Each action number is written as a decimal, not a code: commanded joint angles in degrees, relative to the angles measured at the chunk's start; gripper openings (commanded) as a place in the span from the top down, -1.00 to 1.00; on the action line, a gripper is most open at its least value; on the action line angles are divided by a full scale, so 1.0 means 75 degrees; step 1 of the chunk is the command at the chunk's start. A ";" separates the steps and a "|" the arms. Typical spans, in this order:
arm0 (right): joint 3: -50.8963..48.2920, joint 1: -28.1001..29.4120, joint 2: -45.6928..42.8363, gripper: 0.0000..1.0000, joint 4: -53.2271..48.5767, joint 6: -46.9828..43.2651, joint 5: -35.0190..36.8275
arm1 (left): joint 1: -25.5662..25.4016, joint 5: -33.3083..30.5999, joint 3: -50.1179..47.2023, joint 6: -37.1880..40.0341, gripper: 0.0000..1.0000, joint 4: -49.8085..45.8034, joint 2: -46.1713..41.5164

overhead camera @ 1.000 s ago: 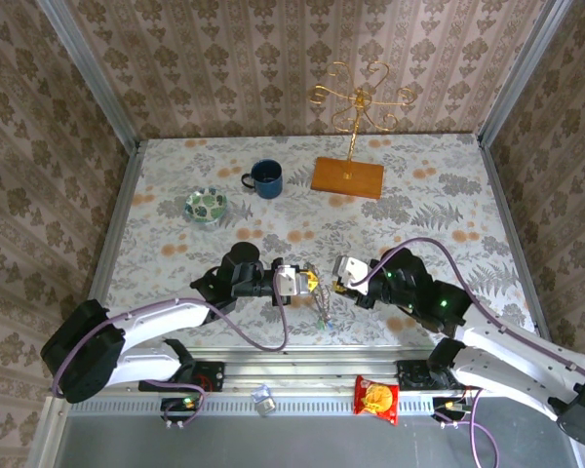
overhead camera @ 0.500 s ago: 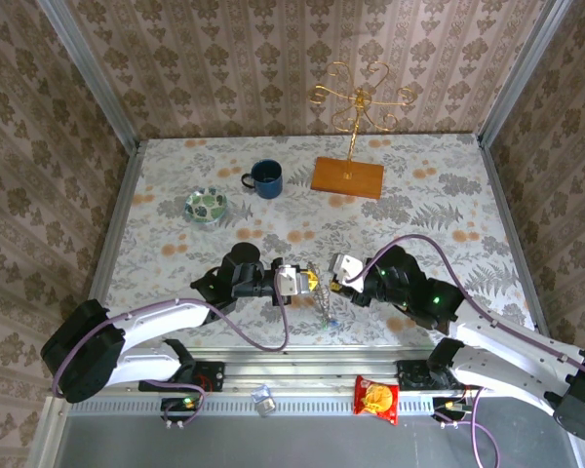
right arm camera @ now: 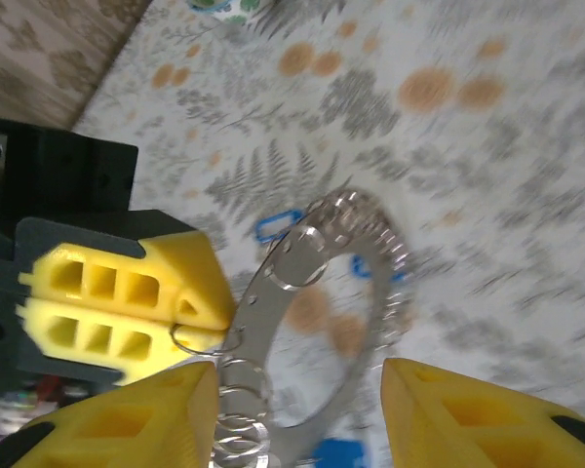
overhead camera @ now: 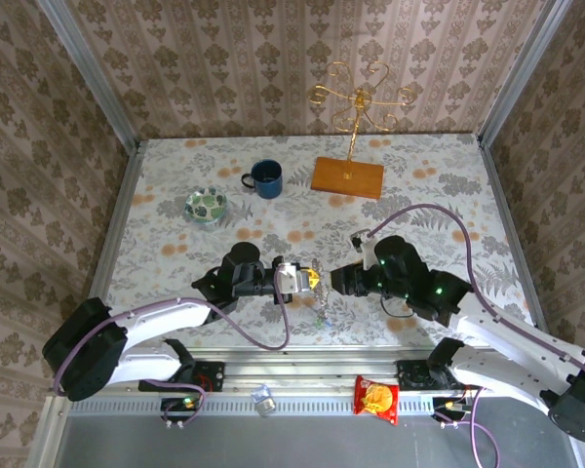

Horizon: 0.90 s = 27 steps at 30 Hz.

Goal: Put the keys on the keyring

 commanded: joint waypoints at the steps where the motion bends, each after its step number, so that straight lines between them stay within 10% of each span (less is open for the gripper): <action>1: -0.0425 -0.0427 0.0136 0.02 0.0679 0.2415 -0.1704 | -0.0034 0.0187 -0.0086 -0.0167 1.00 0.0648 0.0013; 14: -0.1021 -0.0933 0.0551 0.10 0.2104 0.3095 -0.3403 | -0.0041 0.0147 -0.0304 -0.0423 1.00 0.1426 0.0071; 27: -0.0839 -0.1282 0.0213 -0.01 0.0810 0.2312 -0.2867 | -0.0080 0.0169 -0.0297 -0.0112 1.00 0.0810 0.0025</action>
